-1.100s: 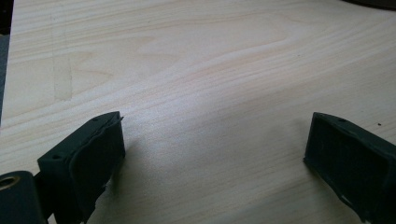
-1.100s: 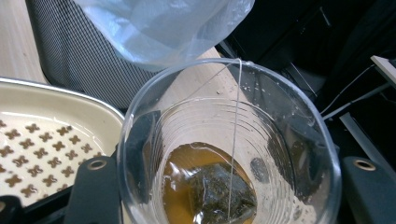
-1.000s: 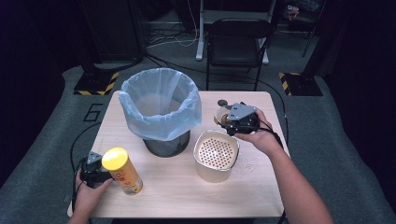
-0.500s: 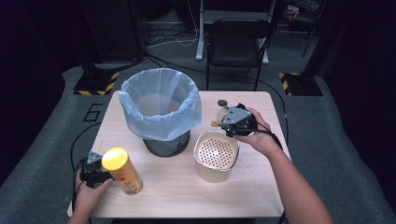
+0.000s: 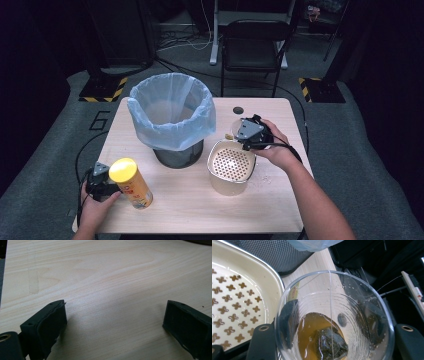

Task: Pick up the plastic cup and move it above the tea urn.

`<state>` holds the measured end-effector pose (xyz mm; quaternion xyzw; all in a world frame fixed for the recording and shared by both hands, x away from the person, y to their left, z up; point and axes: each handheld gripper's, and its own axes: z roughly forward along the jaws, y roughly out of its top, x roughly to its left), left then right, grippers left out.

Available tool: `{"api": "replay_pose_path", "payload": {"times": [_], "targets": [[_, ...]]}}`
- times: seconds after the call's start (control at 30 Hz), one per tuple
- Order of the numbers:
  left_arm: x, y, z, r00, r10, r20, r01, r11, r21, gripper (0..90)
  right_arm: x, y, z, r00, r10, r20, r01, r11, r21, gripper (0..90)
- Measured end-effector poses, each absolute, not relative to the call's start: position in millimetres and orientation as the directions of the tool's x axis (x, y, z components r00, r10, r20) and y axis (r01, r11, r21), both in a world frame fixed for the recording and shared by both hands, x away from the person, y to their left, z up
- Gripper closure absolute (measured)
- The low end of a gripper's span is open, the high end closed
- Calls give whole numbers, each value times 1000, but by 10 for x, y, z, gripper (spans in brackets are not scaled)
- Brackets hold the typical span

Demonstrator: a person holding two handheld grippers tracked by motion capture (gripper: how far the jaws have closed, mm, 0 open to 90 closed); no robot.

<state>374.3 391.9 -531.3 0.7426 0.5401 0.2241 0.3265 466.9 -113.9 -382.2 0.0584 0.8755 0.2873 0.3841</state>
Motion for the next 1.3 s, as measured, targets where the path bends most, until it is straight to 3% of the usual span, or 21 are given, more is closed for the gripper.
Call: {"api": "replay_pose_path", "payload": {"times": [0.23,0.47,0.53,0.63,0.7,0.77,0.8,0.87,0.97,1.13,1.17,1.2,1.23,1.3], "targets": [[3743,3919,-5313,316,949,-20,656,-203,727,45,4589,-1081,-3833,-653,248,-716,-164,876,453,353],[3743,3920,-5313,316,948,-20,656,-204,727,45,4441,-946,-3902,-549,49,-835,-245,945,217,353],[3743,3920,-5313,316,948,-20,656,-204,727,46,4418,-928,-3925,-530,29,-847,-248,950,188,354],[3743,3920,-5313,316,949,-20,656,-203,727,45,4318,-861,-3999,-423,-99,-901,-267,963,19,355],[3743,3920,-5313,316,948,-19,656,-204,727,46,4288,-842,-4027,-390,-120,-913,-271,962,-11,355],[3743,3920,-5313,316,949,-20,656,-203,727,45,4195,-783,-4082,-285,-220,-933,-288,948,-136,356],[3743,3920,-5313,316,949,-20,656,-203,727,46,4195,-783,-4082,-285,-220,-933,-288,948,-136,356],[3743,3920,-5312,316,949,-19,656,-204,726,45,4115,-715,-4136,-162,-373,-914,-282,905,-319,356],[3744,3920,-5313,317,948,-19,656,-204,727,46,4054,-636,-4180,-41,-538,-842,-292,812,-505,355],[3743,3920,-5312,316,949,-20,656,-203,727,45,3970,-593,-4289,42,-588,-808,-287,768,-573,351],[3744,3920,-5313,316,949,-20,656,-203,727,45,3961,-619,-4403,22,-463,-886,-299,843,-448,350],[3744,3920,-5312,316,949,-20,656,-203,727,45,3949,-610,-4376,32,-494,-869,-305,823,-479,350],[3743,3920,-5312,316,949,-19,657,-204,726,46,3939,-588,-4302,56,-607,-793,-287,751,-595,350],[3743,3920,-5312,316,949,-19,657,-204,726,45,3938,-600,-4324,59,-594,-803,-287,760,-583,350]]}}
